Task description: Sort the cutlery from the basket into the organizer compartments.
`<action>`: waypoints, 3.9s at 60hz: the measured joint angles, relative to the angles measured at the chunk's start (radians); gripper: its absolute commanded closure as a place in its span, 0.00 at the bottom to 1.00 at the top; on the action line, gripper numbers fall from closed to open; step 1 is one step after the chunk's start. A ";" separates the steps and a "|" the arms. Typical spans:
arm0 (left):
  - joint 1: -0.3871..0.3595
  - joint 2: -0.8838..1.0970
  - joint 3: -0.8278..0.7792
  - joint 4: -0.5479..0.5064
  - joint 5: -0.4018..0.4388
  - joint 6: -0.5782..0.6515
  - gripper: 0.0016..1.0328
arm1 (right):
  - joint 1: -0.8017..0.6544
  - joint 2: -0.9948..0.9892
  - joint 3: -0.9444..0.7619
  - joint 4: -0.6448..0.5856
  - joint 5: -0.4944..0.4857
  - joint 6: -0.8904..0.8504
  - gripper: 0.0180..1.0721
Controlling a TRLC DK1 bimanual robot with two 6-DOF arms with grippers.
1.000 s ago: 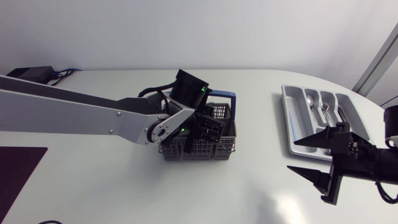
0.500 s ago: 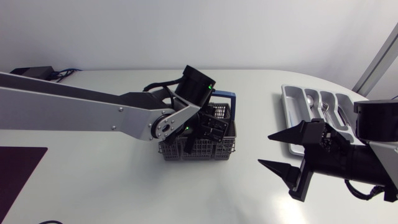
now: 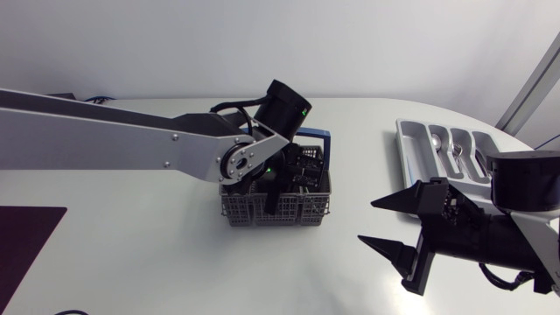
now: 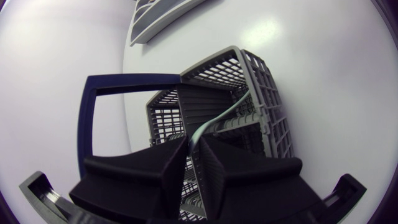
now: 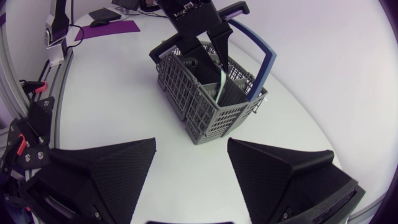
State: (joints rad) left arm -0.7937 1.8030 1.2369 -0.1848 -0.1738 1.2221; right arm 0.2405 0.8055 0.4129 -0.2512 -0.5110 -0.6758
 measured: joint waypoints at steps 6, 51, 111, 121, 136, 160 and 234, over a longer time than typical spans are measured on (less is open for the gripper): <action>0.000 0.000 0.000 -0.001 0.000 -0.024 0.86 | 0.053 -0.003 -0.002 0.039 0.061 0.023 0.21; -0.015 -0.079 -0.080 -0.013 -0.054 -0.149 0.86 | 0.178 0.057 -0.004 0.158 0.177 0.125 0.21; -0.091 -0.224 -0.243 0.121 -0.206 -0.195 0.86 | 0.219 0.057 -0.004 0.172 0.203 0.134 0.21; -0.079 -0.245 -0.221 0.053 -0.205 -0.202 0.86 | 0.237 0.064 -0.004 0.173 0.214 0.134 0.21; -0.039 -0.245 -0.222 0.053 -0.076 -0.146 0.82 | 0.255 0.075 -0.004 0.173 0.222 0.134 0.21; 0.016 -0.193 -0.227 0.151 0.013 -0.021 0.68 | 0.255 0.075 -0.004 0.172 0.224 0.134 0.21; 0.051 -0.138 -0.222 0.137 0.166 0.032 0.91 | 0.255 0.075 -0.009 0.173 0.224 0.133 0.21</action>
State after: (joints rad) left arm -0.7425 1.6653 1.0149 -0.0479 -0.0078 1.2537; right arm 0.4957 0.8803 0.4038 -0.0784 -0.2867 -0.5426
